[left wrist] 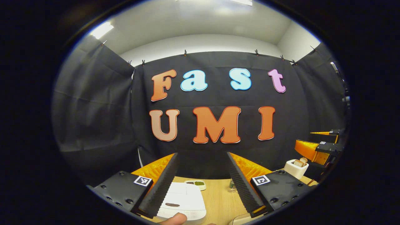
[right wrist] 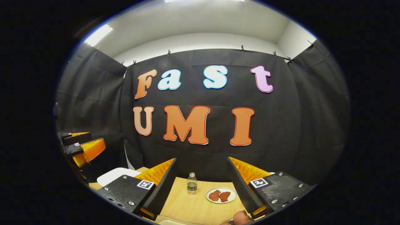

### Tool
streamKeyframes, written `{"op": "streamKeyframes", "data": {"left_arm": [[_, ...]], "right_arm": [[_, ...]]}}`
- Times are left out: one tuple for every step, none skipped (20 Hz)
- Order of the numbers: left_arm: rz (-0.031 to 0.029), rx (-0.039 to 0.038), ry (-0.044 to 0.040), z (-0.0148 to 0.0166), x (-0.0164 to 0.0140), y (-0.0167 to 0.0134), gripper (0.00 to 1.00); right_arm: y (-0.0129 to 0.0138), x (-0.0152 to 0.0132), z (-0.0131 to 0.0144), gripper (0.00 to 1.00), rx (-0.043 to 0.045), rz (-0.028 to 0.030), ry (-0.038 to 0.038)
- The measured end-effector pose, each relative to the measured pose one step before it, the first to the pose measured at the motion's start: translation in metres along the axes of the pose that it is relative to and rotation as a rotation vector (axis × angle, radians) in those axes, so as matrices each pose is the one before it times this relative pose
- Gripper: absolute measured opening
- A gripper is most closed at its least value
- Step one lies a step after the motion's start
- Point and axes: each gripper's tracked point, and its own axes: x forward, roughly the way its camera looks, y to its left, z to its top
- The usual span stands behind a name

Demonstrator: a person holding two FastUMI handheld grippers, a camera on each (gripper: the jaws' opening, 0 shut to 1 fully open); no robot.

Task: Close the left gripper, press the button to open the rice cooker; take a wooden spoon from the chopstick holder with the right hand, scoop a spoonful of rice and pour it into the rice cooker, then put the wooden spoon back into the chopstick holder.

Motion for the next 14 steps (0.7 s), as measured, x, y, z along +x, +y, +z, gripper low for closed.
{"op": "streamKeyframes", "data": {"left_arm": [[0.00883,0.00185,0.00008,0.00031,-0.004,-0.00278,0.96],[0.00617,0.00351,-0.00343,0.00227,-0.00138,-0.00243,0.96],[0.00913,0.00859,-0.00277,0.00199,-0.00104,-0.00064,0.96],[0.02661,0.01345,0.00015,0.00242,0.0005,0.00347,0.97],[0.02745,0.00913,-0.00402,0.00294,0.00086,0.00543,0.98],[0.00476,0.00281,-0.00049,0.00136,-0.00011,-0.00139,0.99],[0.00706,0.00158,0.00265,0.00004,-0.00202,-0.00036,1.0],[0.01031,0.00396,0.00239,-0.00054,-0.00075,0.00113,0.96],[0.00618,0.00405,0.00497,0.00021,-0.00012,0.00266,0.96],[0.00634,0.00219,0.00111,-0.00001,0.00009,0.0018,0.98],[0.00065,0.00022,0.00828,-0.00149,0.00081,0.00077,0.99],[0.00403,0.00002,0.01031,-0.00246,0.00073,0.00084,1.0],[0.00078,-0.00066,0.00829,-0.00275,0.00009,0.00045,0.98],[-0.00262,-0.00451,0.00875,-0.00194,0.00269,0.00182,0.96]], "right_arm": [[-0.00681,-0.00068,0.00085,0.96,-0.0155,-0.0014,-0.00684],[-0.00311,-0.00034,0.00158,0.96,-0.00533,0.00507,-0.01178],[-0.00164,-0.00018,-0.00035,0.95,0.00138,0.00361,-0.00559],[-0.00109,-0.00013,-0.00201,1.0,0.00538,0.00627,0.00191],[-0.00189,0.0003,-0.00196,0.95,0.00364,0.00532,-0.00162],[-0.00283,-0.00064,-0.00258,1.0,0.00402,-0.00039,-0.00297],[-0.00396,-0.0004,-0.00191,0.96,0.00545,-0.00136,0.00119],[-0.00368,-0.0007,-0.00356,0.96,0.00855,-0.00089,0.00631],[-0.00187,-0.00116,-0.00389,0.96,0.00798,0.0019,0.00799],[-0.00396,0.00033,-0.00246,0.96,0.00346,-0.00169,0.00574],[-0.00645,-0.00064,-0.00308,0.96,-0.00078,-0.00644,0.00398],[-0.00639,0.00014,-0.00215,0.96,-0.00149,-0.00899,0.00295],[-0.0042,-0.00048,-0.00286,0.96,0.00104,-0.008,0.00559],[-0.00334,0.0002,-0.00279,0.96,0.00382,-0.00416,0.00636]]}}
